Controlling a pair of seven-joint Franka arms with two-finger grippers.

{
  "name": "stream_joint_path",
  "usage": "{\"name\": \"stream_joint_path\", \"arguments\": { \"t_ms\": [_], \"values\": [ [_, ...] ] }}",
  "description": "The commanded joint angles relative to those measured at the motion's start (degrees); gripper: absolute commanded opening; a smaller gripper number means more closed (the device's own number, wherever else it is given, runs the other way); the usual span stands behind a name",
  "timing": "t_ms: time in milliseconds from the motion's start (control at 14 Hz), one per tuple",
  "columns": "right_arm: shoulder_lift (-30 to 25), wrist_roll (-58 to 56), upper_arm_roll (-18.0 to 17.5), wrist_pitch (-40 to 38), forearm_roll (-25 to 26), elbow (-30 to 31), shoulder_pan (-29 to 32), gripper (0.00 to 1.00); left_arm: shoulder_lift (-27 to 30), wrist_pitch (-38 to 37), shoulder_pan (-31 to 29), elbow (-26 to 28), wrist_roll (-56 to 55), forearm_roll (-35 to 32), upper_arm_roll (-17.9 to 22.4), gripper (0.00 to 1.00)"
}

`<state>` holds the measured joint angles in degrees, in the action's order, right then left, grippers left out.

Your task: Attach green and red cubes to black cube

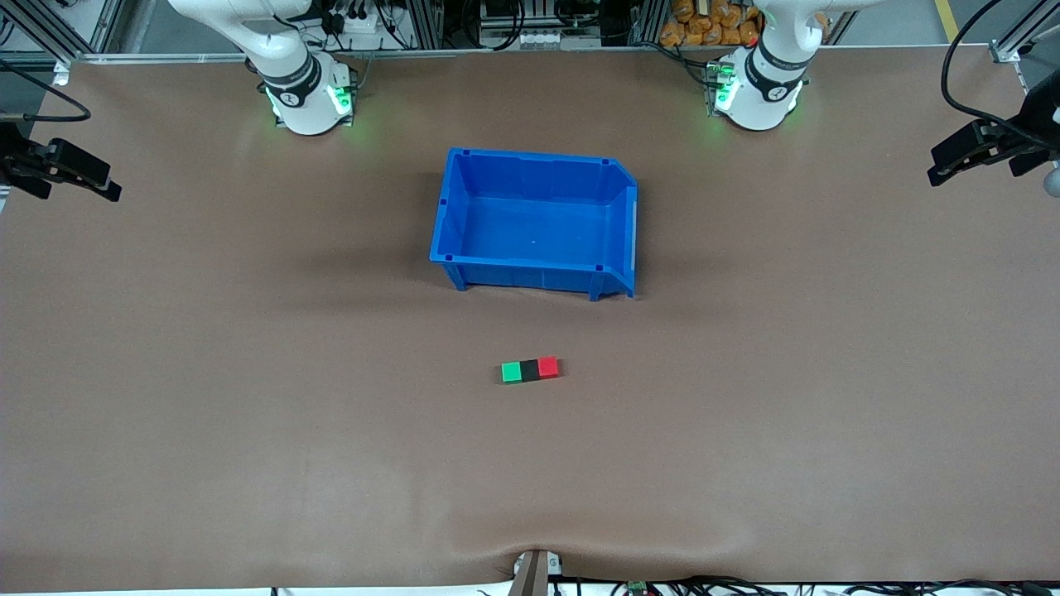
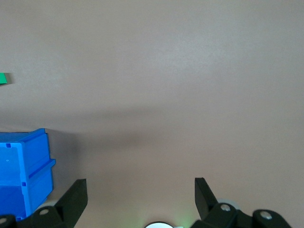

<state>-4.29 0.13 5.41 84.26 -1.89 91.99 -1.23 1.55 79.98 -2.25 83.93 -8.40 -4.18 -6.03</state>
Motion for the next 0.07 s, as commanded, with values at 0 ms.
{"name": "stream_joint_path", "arguments": {
  "t_ms": [0],
  "values": [
    [-0.5,0.8,-0.5,-0.6,0.0,-0.7,0.9,1.00,0.6,0.5,0.4,-0.3,1.1,0.6,-0.6,1.00]
  ]
}}
